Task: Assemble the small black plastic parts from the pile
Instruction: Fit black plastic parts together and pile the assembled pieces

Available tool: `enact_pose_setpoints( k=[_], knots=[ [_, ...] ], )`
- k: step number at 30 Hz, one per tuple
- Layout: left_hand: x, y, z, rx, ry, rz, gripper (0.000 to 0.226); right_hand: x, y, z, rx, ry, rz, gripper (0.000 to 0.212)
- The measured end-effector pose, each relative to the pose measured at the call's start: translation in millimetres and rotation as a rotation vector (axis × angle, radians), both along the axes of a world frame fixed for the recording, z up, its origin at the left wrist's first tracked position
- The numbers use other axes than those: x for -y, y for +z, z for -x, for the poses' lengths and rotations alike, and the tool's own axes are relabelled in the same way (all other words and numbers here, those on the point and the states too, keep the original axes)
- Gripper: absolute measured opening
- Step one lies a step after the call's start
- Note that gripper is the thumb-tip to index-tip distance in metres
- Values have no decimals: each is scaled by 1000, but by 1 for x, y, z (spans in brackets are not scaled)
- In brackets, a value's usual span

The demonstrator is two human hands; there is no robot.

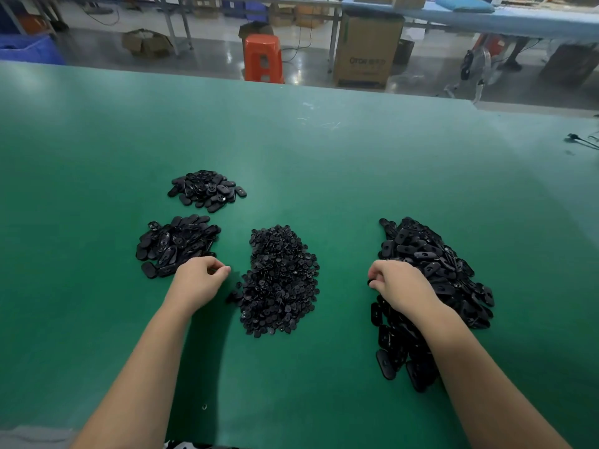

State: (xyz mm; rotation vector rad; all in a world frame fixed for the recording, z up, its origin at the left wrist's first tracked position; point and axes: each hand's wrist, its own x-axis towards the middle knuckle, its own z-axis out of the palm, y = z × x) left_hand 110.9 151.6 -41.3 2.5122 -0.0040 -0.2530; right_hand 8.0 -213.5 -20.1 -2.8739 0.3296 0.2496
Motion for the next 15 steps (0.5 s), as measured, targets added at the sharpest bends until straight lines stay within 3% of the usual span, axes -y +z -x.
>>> enact_pose_setpoints(
  k=[7, 10, 15],
  knots=[
    [6, -2, 1, -15, -33, 9, 14, 2, 8, -1, 243, -43, -28, 14],
    [4, -3, 2, -42, -60, 0, 11, -2, 19, -1, 359, -116, -193, 8],
    [3, -3, 2, -51, -62, 0, 10, -12, 31, -1, 348, -234, -541, 9]
  ],
)
